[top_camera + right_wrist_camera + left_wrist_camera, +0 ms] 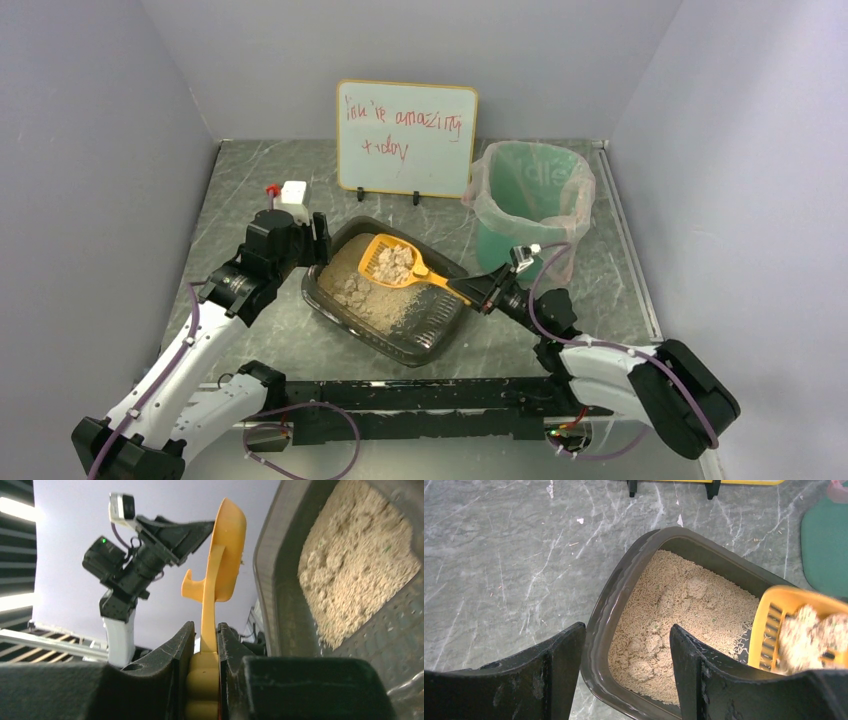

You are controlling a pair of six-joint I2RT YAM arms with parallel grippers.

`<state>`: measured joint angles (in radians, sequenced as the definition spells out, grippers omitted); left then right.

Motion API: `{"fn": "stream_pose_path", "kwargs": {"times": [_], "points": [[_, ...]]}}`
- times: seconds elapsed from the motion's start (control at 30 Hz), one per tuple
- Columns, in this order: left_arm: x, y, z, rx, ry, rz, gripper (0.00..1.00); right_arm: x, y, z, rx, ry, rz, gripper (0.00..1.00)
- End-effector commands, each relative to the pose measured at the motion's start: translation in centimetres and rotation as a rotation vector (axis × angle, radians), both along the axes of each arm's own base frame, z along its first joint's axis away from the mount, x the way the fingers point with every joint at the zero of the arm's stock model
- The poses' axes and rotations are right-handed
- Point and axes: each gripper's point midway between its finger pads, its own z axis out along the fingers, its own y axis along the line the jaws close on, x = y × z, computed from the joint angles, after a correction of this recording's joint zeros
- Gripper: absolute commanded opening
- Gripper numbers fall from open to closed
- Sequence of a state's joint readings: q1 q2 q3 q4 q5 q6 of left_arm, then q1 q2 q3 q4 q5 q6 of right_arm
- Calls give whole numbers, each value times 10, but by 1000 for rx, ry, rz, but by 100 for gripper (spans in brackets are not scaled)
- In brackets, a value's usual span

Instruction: Clean the litter box

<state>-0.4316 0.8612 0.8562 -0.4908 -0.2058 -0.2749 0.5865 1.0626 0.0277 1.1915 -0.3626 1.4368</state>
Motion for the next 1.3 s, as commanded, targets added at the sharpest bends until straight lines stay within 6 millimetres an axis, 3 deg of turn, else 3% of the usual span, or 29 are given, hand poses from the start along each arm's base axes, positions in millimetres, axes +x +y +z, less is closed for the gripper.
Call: {"fn": "stream_pose_path", "kwargs": {"times": [0.0,0.1,0.17,0.27,0.33,0.37,0.43,0.53,0.6,0.9,1.0,1.27], "points": [[3,-4,8,-6,-36,-22,67,5,-11,17,50,-43,-55,0],[3,-5,8,-8,-38,-28,68,-6,8,29,29,-101,42,0],[2,-4,8,-6,-37,-24,68,7,-12,18,61,-34,-59,0],[2,-4,9,-9,-41,-27,68,-6,5,32,55,-102,43,0],[2,-3,9,-8,-39,-22,68,7,-16,20,86,-26,-51,0],[2,-4,9,-9,-37,-23,68,8,-17,22,84,-39,-58,0],[1,-4,10,-10,-43,-25,68,-7,8,29,36,-95,43,0],[2,-3,10,-10,-42,-21,68,5,-12,19,42,-45,-63,0],[1,-4,10,-10,-39,-23,68,2,-6,28,26,-76,-26,0],[1,1,12,-8,-47,1,80,3,-10,47,42,-97,-42,0],[0,3,13,-8,-49,10,89,3,-11,55,31,-108,-50,0],[-1,9,15,-3,-53,42,97,10,-19,77,-7,-88,-118,0]]}}
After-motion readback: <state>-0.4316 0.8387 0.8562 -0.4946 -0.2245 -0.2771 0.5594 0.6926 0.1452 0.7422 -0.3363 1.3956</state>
